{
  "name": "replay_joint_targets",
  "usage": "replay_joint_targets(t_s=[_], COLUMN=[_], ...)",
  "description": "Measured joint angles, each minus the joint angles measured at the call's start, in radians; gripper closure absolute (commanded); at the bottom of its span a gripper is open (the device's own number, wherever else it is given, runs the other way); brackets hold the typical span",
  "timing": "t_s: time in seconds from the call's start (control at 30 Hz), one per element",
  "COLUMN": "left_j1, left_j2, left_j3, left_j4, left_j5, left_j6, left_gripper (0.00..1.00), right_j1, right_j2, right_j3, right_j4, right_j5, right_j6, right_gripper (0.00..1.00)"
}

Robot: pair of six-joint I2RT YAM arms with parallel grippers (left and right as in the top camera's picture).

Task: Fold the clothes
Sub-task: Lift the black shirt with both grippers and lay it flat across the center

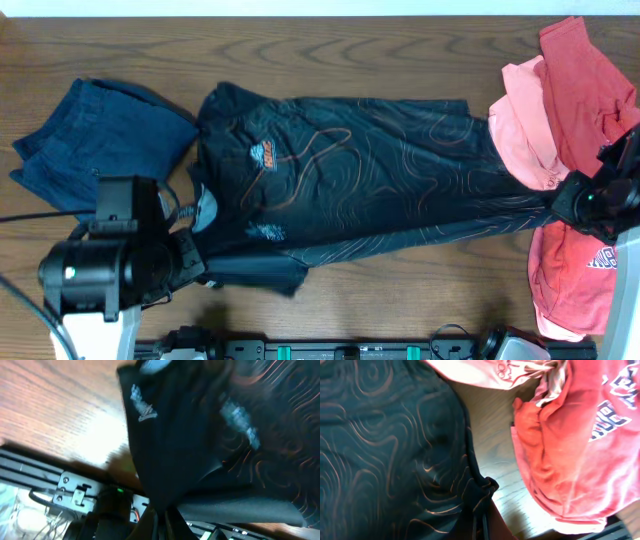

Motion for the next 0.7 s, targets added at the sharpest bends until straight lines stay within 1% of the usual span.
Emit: replay_joint_targets(t_s=[0.1,0.17,0.37,0.43,0.53,0.63,0.7], left_j1=[0.0,0.0,0.0,0.0,0.0,0.0,0.0], left_j2=[-0.021,-0.026,0.014,0.067,0.206,0.393,0.501], left_j3=[0.009,0.018,0.034,0.043,0.051,0.076,0.129], left_j4=[0.03,0.085,0.412,0.528,0.702,0.927,1.034], left_j5=[0.008,0.019,0.042,0.055,0.076,0.095,0.106], left_j6=[0.006,0.016,0.027,0.03,0.037,0.062,0.076], left_gripper=[0.94,0.94,0.94,0.94,0.94,0.94,0.94], right_j1=[0.0,0.0,0.016,0.05,0.106,0.169,0.2], right_j2=[-0.025,-0.032,-0.012,0.032,0.135,0.28,0.354], right_j3=[0.0,0.0,0.006,0.014,0.027,0.067,0.124], right_j4=[0.001,0.013,0.164,0.229,0.348,0.557,0.668], right_j5=[0.002,-0.015,-0.103,-0.12,-0.14,-0.171,-0.179], right_j6=[-0.006,-0.012,-0.029,-0.032,-0.031,-0.011,0.016], right_gripper=[0.99,0.99,0.99,0.99,0.99,0.99,0.99])
